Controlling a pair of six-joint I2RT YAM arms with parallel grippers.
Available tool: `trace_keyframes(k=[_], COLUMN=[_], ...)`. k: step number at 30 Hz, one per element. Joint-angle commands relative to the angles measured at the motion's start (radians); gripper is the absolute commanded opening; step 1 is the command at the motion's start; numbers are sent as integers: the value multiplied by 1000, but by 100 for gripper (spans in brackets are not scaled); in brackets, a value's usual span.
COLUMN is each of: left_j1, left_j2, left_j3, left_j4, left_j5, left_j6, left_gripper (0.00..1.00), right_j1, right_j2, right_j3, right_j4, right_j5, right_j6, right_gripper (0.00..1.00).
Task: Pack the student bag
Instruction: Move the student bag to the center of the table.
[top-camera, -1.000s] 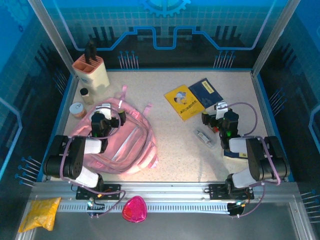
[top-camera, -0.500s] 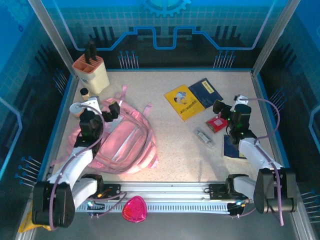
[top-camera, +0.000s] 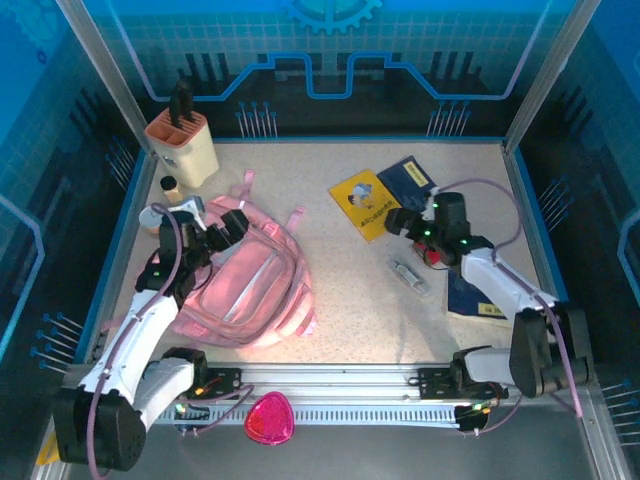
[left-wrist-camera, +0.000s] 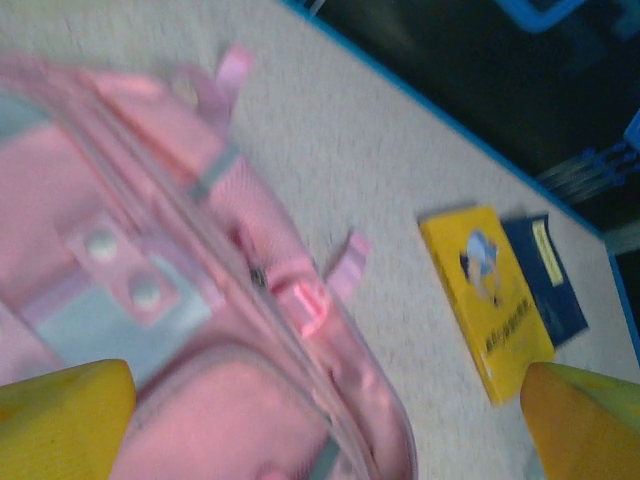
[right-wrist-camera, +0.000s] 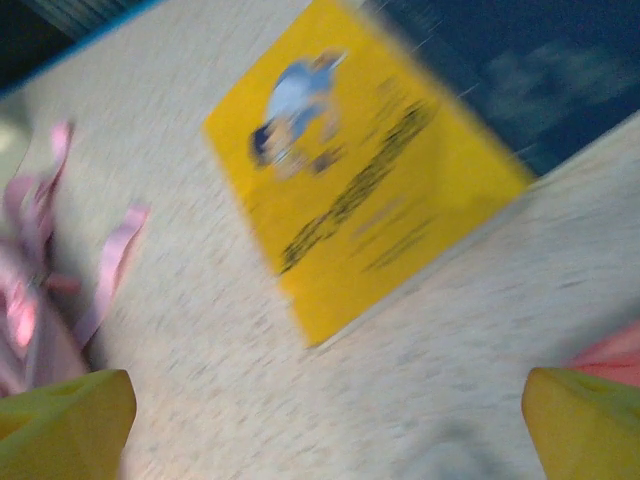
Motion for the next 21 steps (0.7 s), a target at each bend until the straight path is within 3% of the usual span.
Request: trace_keyframes(k=[1,5,9,16,21], left_j1=[-92,-222,-297,-300,-298], left_j2=[-28,-30,-41,-52,-83], left_j3=[46,48,36,18,-22], left_j4=[-201,-276,-329,-464,-520], left_j5=[-2,-68,-127,-162,-175], left_j6=[-75,-128,-167,-198,-236], left_gripper=[99,99,99,99,99], right_j1=[131,257,354,453,493], right_j2=[84,194,305,488,624], right_j3=[72,178,283,464,610], right_j4=[-101,-111,-139,-188,-242], right_j5=[-40,-55,-67,-35,8], right_j6=[-47,-70,-92,-125,-163], right_gripper=[100,96,88,77,63])
